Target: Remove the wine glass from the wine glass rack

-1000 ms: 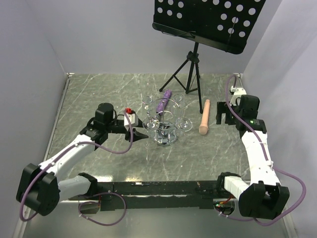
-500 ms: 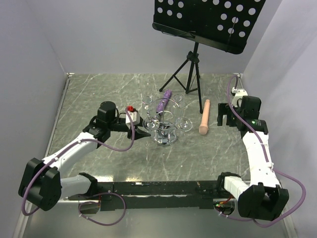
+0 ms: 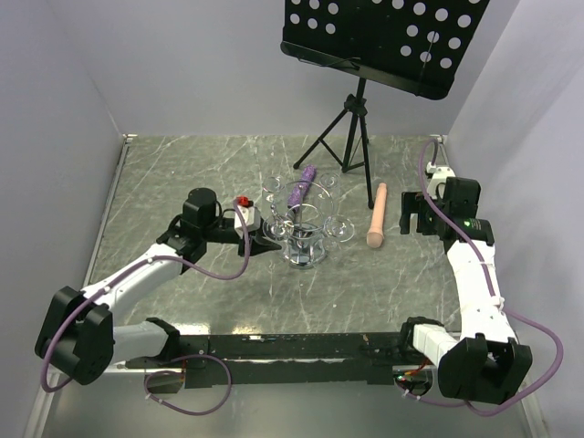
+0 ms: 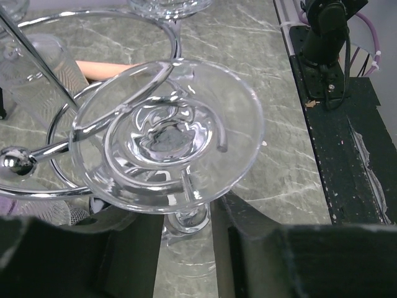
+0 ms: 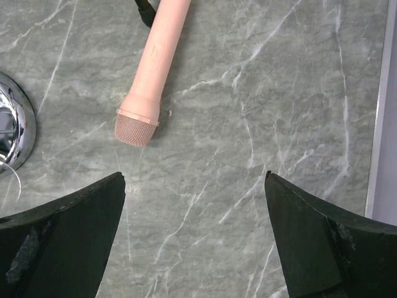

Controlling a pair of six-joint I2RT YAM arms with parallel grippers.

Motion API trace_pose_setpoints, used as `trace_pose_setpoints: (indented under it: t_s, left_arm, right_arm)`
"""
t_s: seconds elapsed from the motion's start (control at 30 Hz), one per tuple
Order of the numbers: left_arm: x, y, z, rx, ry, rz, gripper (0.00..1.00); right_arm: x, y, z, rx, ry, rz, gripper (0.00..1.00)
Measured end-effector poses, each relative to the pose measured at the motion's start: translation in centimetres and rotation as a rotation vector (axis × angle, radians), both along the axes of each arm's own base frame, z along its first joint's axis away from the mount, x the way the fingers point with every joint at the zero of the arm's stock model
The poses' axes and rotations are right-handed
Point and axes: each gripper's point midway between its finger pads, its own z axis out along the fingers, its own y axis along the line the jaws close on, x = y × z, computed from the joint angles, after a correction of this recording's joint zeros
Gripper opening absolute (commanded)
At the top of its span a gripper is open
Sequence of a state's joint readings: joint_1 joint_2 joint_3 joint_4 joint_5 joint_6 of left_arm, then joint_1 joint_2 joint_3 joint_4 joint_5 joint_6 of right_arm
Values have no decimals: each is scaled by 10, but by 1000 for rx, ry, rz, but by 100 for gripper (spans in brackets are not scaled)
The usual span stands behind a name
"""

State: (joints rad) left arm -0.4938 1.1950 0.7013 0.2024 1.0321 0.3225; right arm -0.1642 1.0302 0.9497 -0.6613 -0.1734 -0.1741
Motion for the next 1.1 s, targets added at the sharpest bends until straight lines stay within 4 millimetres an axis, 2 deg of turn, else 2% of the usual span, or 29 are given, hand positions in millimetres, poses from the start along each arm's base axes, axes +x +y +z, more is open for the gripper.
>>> trace_pose_setpoints:
  t_s: [0.2,0.43,0.6,1.1]
  left_arm:
    - [1,-1,-4,1,9,2,32]
    - [2,-1,-6,4,21,2,18]
    - [3,-2,-8,7,27,3,2]
    - [7,1,-6,16,11,46,1]
  right_arm:
    - [-2,0,-1,-1,9,2,100]
    - [-2,0,-2,0,14,3,100]
    - [-1,0,-3,1,18,3,100]
    - [1,2,-2,9,16,11,100]
